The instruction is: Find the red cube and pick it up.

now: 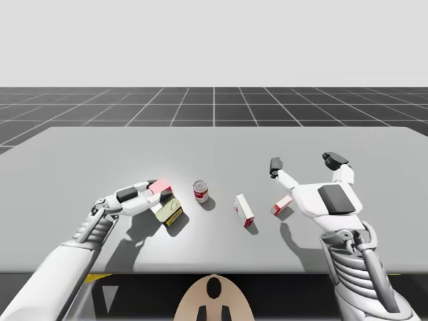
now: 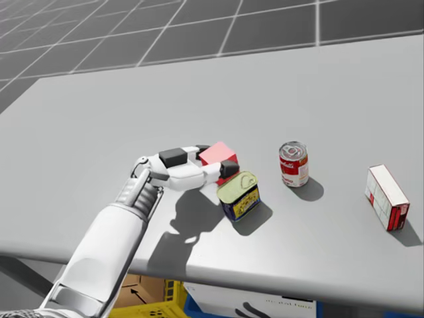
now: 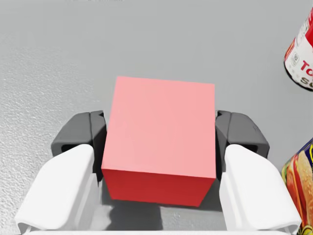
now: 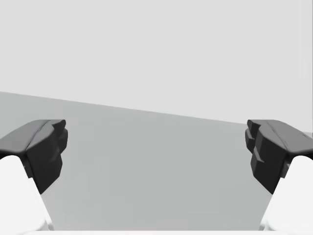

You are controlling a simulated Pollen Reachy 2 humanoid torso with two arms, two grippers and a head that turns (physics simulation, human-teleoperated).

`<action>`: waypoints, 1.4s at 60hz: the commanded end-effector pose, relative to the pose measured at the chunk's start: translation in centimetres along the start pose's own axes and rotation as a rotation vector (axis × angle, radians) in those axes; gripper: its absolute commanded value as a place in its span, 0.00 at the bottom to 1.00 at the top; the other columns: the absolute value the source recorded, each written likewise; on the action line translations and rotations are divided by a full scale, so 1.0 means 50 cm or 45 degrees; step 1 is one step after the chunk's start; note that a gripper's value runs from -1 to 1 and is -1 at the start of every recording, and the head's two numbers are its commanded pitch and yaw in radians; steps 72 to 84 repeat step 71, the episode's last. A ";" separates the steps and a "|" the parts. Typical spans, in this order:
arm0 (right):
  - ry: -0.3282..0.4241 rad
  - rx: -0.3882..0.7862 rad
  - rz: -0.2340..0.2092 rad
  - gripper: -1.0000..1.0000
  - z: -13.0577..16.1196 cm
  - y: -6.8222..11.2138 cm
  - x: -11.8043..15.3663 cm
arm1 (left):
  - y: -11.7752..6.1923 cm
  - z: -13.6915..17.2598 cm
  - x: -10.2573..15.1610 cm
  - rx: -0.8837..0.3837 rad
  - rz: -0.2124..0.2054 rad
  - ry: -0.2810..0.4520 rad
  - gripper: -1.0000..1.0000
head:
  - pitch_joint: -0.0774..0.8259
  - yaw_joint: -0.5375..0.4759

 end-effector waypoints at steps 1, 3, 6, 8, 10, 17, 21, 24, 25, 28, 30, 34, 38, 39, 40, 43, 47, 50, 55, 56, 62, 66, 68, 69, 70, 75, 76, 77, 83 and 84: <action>0.000 -0.001 -0.008 0.00 0.001 0.001 0.001 | -0.004 -0.007 -0.015 -0.008 0.010 0.024 1.00 | 0.78 0.86; -0.001 -0.002 -0.007 0.00 0.002 0.001 0.001 | -0.004 -0.006 -0.015 -0.006 0.008 0.020 1.00 | 0.77 0.86; -0.002 -0.003 -0.008 0.00 0.002 0.000 0.001 | -0.004 -0.005 -0.015 -0.006 0.008 0.018 1.00 | 0.75 0.86; -0.004 -0.006 -0.008 0.00 0.002 0.000 0.001 | -0.004 -0.005 -0.015 -0.004 0.006 0.018 1.00 | 0.73 0.86; -0.007 -0.010 -0.009 0.00 0.002 0.000 0.002 | -0.004 -0.004 -0.016 -0.005 0.005 0.017 1.00 | 0.71 0.85; -0.013 -0.020 -0.020 0.00 0.002 0.000 0.002 | -0.005 -0.002 -0.018 -0.002 -0.002 0.016 1.00 | 0.57 0.84; -0.007 -0.019 -0.043 0.00 0.001 0.000 0.002 | -0.005 -0.001 -0.018 0.001 -0.004 0.016 1.00 | 0.50 0.84; 0.023 -0.024 -0.031 0.00 0.001 0.000 -0.001 | -0.005 0.000 -0.018 0.003 -0.005 0.016 1.00 | 0.46 0.84; 0.017 -0.014 -0.063 0.00 0.001 0.001 -0.002 | -0.005 0.000 -0.018 0.004 -0.006 0.016 1.00 | 0.45 0.84; 0.013 -0.044 -0.102 0.00 -0.002 0.004 -0.002 | -0.005 0.002 -0.017 0.007 -0.008 0.014 1.00 | 0.43 0.84; -0.005 -0.054 -0.100 0.00 -0.004 0.003 -0.004 | -0.005 0.005 -0.013 0.010 -0.012 0.009 1.00 | 0.41 0.84; -0.036 -0.051 -0.100 0.00 -0.006 -0.001 -0.006 | -0.006 0.014 0.001 0.019 -0.020 -0.013 1.00 | 0.39 0.84; -0.039 -0.031 -0.093 0.00 -0.006 -0.008 -0.008 | -0.008 0.026 0.020 0.029 -0.034 -0.040 1.00 | 0.38 0.84; -0.035 -0.021 -0.099 0.00 -0.006 -0.010 -0.008 | -0.009 0.030 0.028 0.032 -0.040 -0.050 1.00 | 0.37 0.83; -0.032 -0.016 -0.103 0.00 -0.006 -0.011 -0.008 | -0.010 0.032 0.032 0.034 -0.045 -0.055 1.00 | 0.37 0.83; -0.033 0.000 -0.118 0.00 -0.005 -0.014 -0.006 | -0.014 0.046 0.056 0.052 -0.074 -0.087 1.00 | 0.37 0.83; -0.030 0.007 -0.129 0.00 -0.005 -0.017 -0.006 | -0.021 0.066 0.091 0.079 -0.113 -0.134 1.00 | 0.37 0.83; -0.036 0.025 -0.140 0.00 -0.004 -0.020 -0.005 | -0.026 0.083 0.116 0.097 -0.133 -0.170 1.00 | 0.37 0.83; -0.039 0.048 -0.159 0.00 -0.002 -0.024 -0.004 | -0.038 0.118 0.163 0.135 -0.182 -0.245 1.00 | 0.37 0.83; -0.040 0.052 -0.159 0.00 -0.002 -0.024 -0.004 | -0.042 0.129 0.177 0.151 -0.195 -0.267 1.00 | 0.37 0.82; -0.061 0.099 -0.160 0.00 0.002 -0.026 -0.004 | -0.064 0.180 0.242 0.220 -0.259 -0.388 1.00 | 0.37 0.82; -0.064 0.116 -0.157 0.00 0.003 -0.026 -0.006 | -0.079 0.207 0.278 0.249 -0.291 -0.461 1.00 | 0.37 0.82; -0.073 0.132 -0.150 0.00 0.003 -0.027 -0.007 | -0.092 0.226 0.306 0.278 -0.325 -0.526 1.00 | 0.37 0.82; -0.072 0.133 -0.151 0.00 0.003 -0.027 -0.007 | -0.100 0.236 0.319 0.293 -0.343 -0.558 1.00 | 0.37 0.82; -0.072 0.133 -0.151 0.00 0.004 -0.027 -0.007 | -0.104 0.241 0.326 0.302 -0.351 -0.573 1.00 | 0.36 0.82; -0.072 0.136 -0.151 0.00 0.004 -0.028 -0.008 | -0.108 0.246 0.333 0.311 -0.356 -0.589 1.00 | 0.36 0.82; -0.072 0.136 -0.151 0.00 0.004 -0.028 -0.008 | -0.108 0.246 0.333 0.311 -0.356 -0.589 1.00 | 0.36 0.82; -0.072 0.136 -0.151 0.00 0.004 -0.028 -0.008 | -0.108 0.246 0.333 0.311 -0.356 -0.589 1.00 | 0.36 0.82; -0.072 0.136 -0.151 0.00 0.004 -0.028 -0.008 | -0.108 0.246 0.333 0.311 -0.356 -0.589 1.00 | 0.36 0.82; -0.072 0.136 -0.151 0.00 0.004 -0.028 -0.008 | -0.108 0.246 0.333 0.311 -0.356 -0.589 1.00 | 0.36 0.82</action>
